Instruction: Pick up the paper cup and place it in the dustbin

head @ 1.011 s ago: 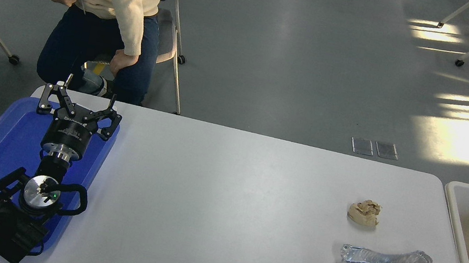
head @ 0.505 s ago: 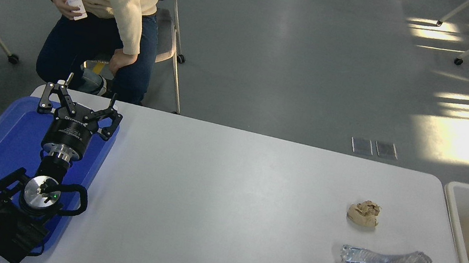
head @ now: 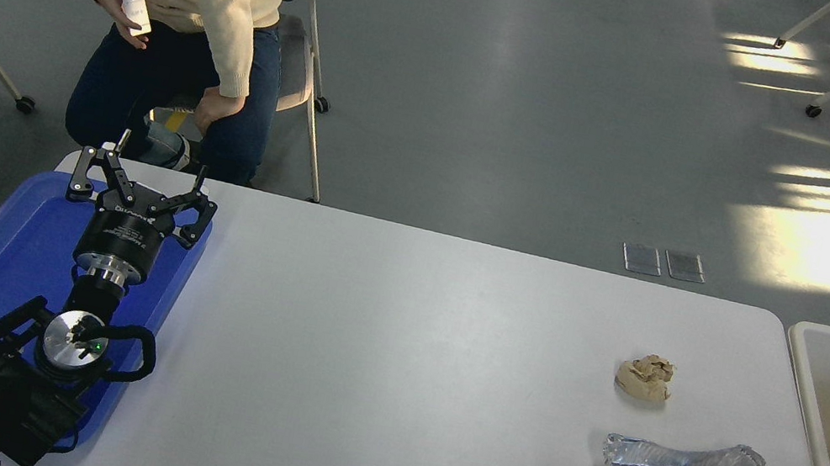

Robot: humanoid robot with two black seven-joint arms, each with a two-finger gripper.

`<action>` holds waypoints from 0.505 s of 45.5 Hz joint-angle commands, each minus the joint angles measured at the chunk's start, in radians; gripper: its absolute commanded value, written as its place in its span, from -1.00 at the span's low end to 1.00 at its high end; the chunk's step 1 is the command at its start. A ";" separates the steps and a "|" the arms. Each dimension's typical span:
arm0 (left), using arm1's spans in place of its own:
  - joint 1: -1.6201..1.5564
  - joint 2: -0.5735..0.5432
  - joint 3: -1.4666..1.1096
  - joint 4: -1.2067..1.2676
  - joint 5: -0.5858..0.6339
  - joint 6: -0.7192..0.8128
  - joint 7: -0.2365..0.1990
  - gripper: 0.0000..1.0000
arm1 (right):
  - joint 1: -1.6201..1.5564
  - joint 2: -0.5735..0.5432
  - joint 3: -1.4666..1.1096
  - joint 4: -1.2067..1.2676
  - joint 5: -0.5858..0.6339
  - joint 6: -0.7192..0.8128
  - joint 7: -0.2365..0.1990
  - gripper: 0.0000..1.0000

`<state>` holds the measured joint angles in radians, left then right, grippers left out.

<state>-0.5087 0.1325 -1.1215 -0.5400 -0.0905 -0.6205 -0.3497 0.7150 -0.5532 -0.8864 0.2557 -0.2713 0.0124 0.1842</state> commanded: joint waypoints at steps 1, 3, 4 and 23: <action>-0.001 -0.001 0.000 0.000 0.000 0.001 0.000 1.00 | -0.008 0.009 0.014 -0.012 0.004 -0.005 0.001 -1.00; -0.001 -0.001 0.000 0.000 0.000 0.001 0.000 1.00 | -0.008 0.007 0.015 -0.012 0.006 -0.005 0.001 -1.00; -0.001 -0.001 0.000 0.000 0.000 0.001 0.000 1.00 | -0.008 0.007 0.017 -0.012 0.006 -0.005 0.001 -1.00; -0.001 -0.001 0.000 0.000 0.000 0.001 0.000 1.00 | 0.001 -0.001 0.121 -0.049 0.009 0.008 0.000 1.00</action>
<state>-0.5092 0.1320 -1.1213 -0.5400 -0.0905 -0.6196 -0.3497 0.7083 -0.5508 -0.8216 0.2198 -0.2632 0.0080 0.1856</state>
